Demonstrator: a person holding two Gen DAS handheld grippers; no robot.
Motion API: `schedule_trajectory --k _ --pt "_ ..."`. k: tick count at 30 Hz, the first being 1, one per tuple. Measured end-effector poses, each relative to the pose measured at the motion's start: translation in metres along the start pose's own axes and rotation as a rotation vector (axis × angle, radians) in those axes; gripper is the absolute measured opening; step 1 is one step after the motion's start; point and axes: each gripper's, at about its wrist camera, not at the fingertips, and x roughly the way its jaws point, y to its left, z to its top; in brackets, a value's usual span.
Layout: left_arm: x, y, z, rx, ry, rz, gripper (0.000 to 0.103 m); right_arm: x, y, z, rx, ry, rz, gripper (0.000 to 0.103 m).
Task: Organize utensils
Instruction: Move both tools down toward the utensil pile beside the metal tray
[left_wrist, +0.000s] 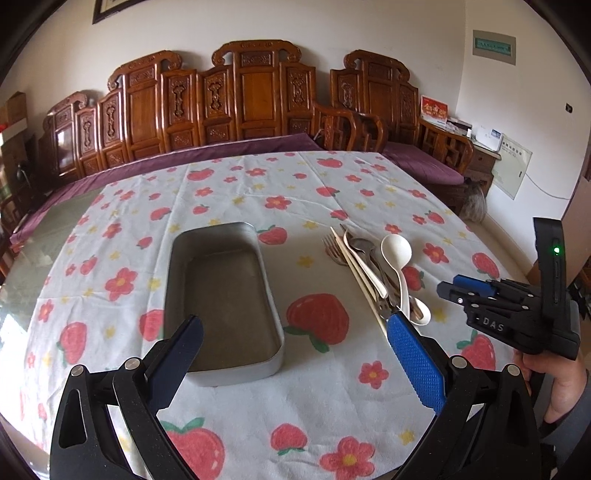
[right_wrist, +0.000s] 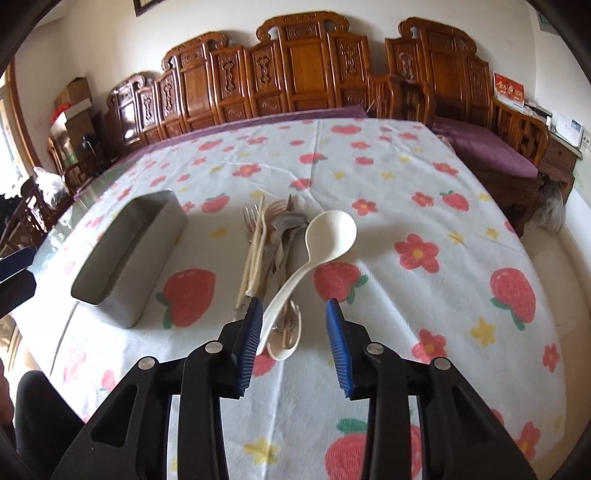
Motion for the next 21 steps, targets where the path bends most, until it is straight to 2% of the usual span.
schedule_trajectory --k 4,10,16,21 --pt "0.023 -0.015 0.007 0.035 0.019 -0.022 0.095 0.01 -0.004 0.001 -0.02 0.024 -0.015 0.038" --pt "0.063 -0.042 0.022 0.069 0.059 -0.069 0.084 0.021 -0.021 0.002 -0.018 0.031 -0.011 0.038" --pt "0.111 -0.064 0.032 0.071 0.122 -0.114 0.067 0.039 -0.031 0.011 0.008 0.028 -0.008 0.036" --pt "0.142 -0.076 0.037 0.077 0.167 -0.134 0.049 0.052 -0.041 0.02 0.063 0.012 0.008 0.036"
